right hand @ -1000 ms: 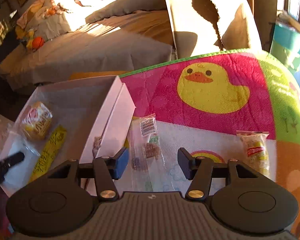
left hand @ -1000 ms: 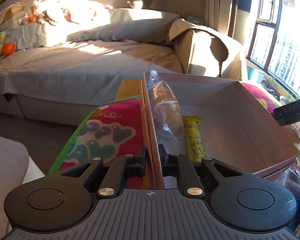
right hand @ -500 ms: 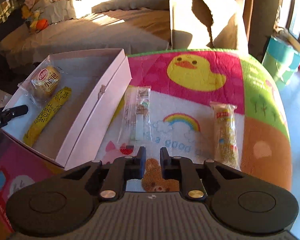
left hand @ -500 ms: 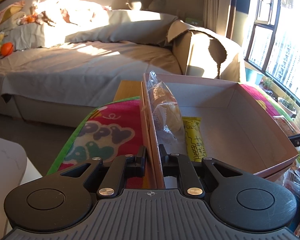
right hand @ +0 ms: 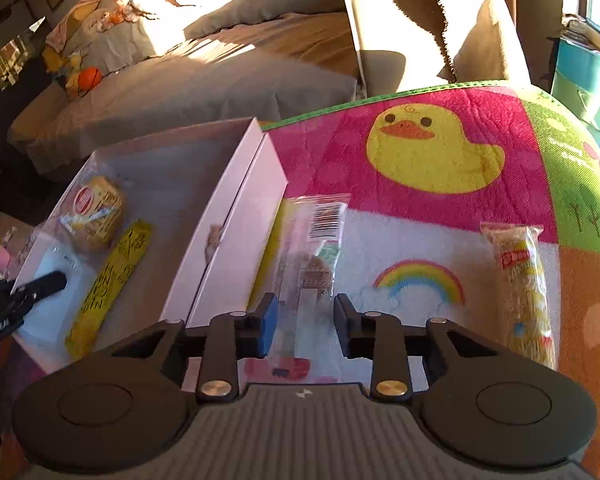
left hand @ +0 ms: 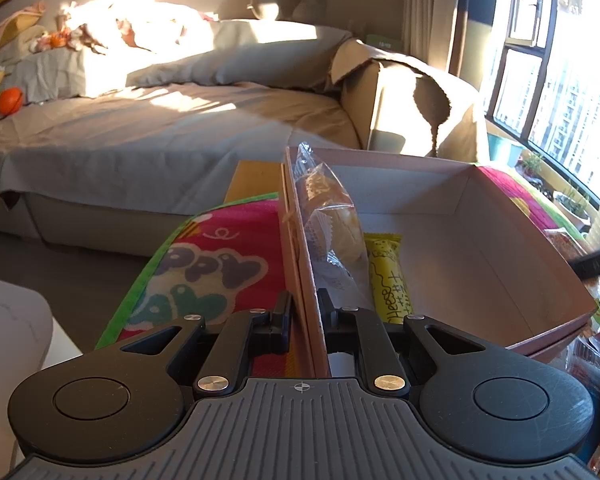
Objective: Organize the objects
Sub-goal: 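Grasp the clear barcoded biscuit packet with the right tool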
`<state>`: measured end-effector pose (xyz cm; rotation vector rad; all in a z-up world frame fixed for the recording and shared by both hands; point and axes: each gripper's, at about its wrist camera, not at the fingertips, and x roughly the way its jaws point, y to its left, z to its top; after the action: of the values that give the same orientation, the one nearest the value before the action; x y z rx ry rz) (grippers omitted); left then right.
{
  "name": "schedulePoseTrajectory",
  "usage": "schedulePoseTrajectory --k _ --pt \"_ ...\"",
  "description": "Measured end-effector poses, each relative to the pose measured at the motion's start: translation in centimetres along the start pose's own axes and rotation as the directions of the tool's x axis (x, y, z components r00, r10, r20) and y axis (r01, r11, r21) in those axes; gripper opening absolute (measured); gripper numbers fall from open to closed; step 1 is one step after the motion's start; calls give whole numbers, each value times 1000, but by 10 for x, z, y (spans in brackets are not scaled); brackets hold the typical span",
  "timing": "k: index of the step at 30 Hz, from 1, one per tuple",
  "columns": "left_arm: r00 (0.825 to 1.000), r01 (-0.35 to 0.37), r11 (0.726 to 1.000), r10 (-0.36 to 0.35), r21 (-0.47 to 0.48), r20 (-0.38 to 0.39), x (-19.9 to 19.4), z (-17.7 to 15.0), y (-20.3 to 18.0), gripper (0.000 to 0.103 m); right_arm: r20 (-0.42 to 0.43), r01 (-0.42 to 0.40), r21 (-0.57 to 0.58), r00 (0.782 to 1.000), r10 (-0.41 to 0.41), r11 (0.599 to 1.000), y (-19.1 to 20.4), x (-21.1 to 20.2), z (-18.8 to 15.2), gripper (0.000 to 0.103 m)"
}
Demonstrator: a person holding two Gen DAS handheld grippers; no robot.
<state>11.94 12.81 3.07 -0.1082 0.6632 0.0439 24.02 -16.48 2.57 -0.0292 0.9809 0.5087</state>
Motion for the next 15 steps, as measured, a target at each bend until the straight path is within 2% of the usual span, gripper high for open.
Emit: schedulePoseTrajectory --k 3,6,9,11,13,15 --pt "1000 6 1000 -6 -1 1 0 0 1 15 -24 25 -33 999 -26 999 4 -14 -20 18" --pt "1000 8 1000 -8 -3 2 0 0 1 15 -46 51 -1 998 -51 999 -1 -30 -33 17" --pt "1000 13 1000 -13 -9 5 0 0 2 15 3 62 36 998 -63 997 -8 -42 -36 18" --pt "1000 12 1000 -12 -8 5 0 0 2 15 47 48 81 998 -52 996 -15 -46 -30 20" --pt "1000 11 1000 -11 -8 5 0 0 1 15 80 33 125 996 -43 992 -19 -41 -19 30" --pt "1000 10 1000 -10 -6 4 0 0 1 15 97 8 169 995 -25 986 -23 -28 -6 34"
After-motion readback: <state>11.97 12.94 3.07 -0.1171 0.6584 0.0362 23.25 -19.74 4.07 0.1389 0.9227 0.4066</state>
